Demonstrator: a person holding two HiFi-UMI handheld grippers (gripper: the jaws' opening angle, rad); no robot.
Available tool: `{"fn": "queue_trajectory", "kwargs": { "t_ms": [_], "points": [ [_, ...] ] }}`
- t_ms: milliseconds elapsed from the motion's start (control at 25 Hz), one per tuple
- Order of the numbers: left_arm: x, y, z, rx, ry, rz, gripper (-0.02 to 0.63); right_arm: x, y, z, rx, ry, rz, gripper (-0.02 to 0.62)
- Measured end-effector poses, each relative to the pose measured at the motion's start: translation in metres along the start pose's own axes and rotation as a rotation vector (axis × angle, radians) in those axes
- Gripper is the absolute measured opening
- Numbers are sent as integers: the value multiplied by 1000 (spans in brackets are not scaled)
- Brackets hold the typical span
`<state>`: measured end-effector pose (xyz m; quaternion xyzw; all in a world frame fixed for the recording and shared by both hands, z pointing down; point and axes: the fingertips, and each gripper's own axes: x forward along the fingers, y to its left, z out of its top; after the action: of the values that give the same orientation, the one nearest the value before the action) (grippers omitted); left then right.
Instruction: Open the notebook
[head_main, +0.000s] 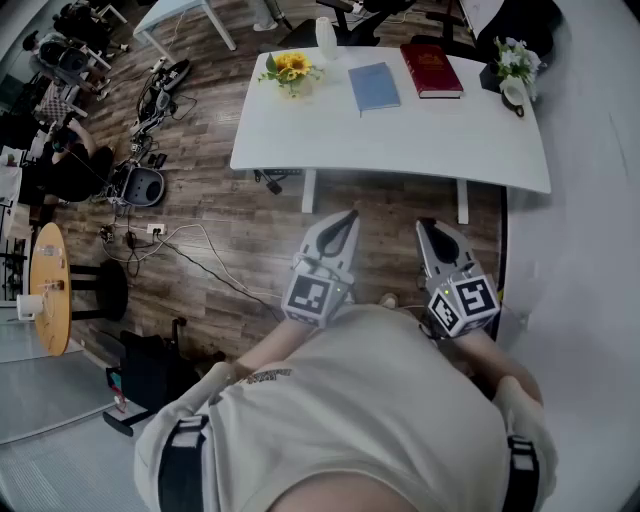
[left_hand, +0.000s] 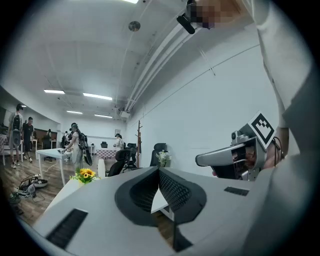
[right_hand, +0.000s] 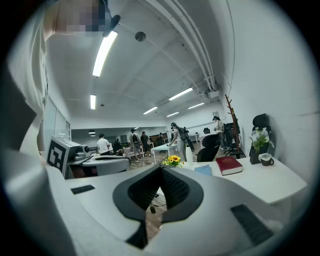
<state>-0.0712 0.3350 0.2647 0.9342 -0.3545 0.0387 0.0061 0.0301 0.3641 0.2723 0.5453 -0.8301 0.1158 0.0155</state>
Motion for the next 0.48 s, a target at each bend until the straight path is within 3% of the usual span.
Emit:
{"fn": "queue_trajectory", "kwargs": {
  "t_ms": [480],
  "points": [
    [13,-19,-5,0,23,-3,2,-13,-18,3,10,-10,3,2]
  ]
}}
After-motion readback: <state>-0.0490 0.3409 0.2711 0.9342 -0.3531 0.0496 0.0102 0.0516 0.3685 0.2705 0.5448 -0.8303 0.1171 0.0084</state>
